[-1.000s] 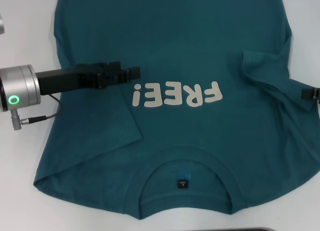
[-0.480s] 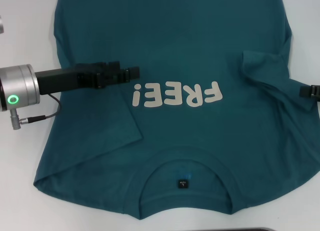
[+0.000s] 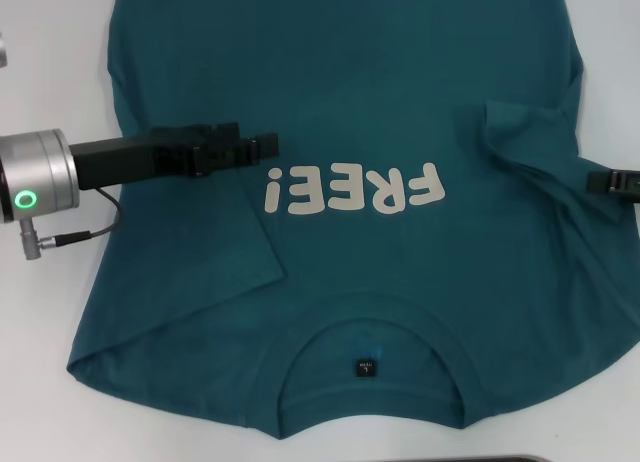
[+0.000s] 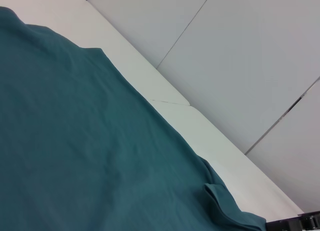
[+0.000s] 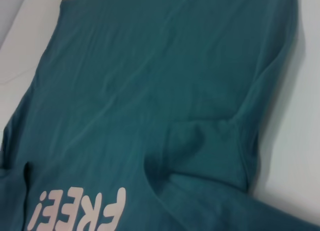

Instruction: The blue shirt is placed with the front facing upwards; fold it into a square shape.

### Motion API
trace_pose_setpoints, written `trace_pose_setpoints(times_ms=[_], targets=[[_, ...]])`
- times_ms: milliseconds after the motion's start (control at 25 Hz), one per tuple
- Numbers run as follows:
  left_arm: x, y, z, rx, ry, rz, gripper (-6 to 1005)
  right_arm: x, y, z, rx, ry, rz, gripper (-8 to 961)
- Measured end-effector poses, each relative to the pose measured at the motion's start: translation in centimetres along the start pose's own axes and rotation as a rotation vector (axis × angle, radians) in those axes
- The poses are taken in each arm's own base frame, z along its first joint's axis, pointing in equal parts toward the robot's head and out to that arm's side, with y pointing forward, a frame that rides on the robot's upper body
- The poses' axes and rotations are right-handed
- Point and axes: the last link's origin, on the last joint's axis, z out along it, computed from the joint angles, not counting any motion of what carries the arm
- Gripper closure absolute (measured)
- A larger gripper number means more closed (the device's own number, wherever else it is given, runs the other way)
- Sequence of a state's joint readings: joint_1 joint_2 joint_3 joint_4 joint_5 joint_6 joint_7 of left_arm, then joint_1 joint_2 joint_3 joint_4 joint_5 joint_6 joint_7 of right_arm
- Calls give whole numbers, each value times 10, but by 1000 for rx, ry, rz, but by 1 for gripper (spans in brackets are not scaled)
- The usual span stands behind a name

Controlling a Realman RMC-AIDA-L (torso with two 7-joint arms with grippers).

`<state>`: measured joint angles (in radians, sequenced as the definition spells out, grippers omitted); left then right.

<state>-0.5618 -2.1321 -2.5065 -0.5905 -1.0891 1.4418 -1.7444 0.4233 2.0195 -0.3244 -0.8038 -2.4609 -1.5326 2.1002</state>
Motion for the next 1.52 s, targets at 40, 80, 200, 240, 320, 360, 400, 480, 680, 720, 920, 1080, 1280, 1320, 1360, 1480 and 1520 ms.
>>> trace_pose_setpoints(times_ms=[40,80,200,240,320,360,400,480,680,720,920,1080,1280,1320,1360,1480,1520], targets=[[0,0,0,0,0,-1,116,0,0,0,-4,-1,1,25],[0,0,0,1,0,-1,116,0,1,0,-8,-4,1,25],[0,0,0,1,0,-1,115,-1,3,0,-25,-14,0,25],[0,0,0,1,0,-1,115,-1,4,0,-29,-14,-2,25],[0,0,0,1,0,0,115,-1,4,0,-33,-13,-5,25],[0,0,0,0,0,0,115,-1,5,0,-35,-12,-5,25],[0,0,0,0,0,0,116,0,4,-1,-35,-11,-5,25],[0,0,0,-1,0,0,116,0,2,-4,-31,-11,0,25],[-1,0,0,1,0,-1,115,5,-4,-11,-10,-4,17,26],[-1,0,0,0,0,-1,115,5,-5,-13,-5,-1,21,26],[-1,1,1,-2,1,0,116,8,-10,-16,15,1,36,26],[-1,1,1,-2,0,0,116,9,-10,-14,22,5,48,25],[0,0,0,-1,0,1,116,8,-9,-11,26,19,52,26],[0,0,0,0,0,1,116,8,-9,-10,26,19,51,26],[0,0,0,0,0,1,116,8,-8,-10,25,19,50,26],[0,0,0,0,0,2,115,6,-8,-10,23,15,50,26],[0,0,0,0,0,2,115,6,-8,-10,23,14,50,25]])
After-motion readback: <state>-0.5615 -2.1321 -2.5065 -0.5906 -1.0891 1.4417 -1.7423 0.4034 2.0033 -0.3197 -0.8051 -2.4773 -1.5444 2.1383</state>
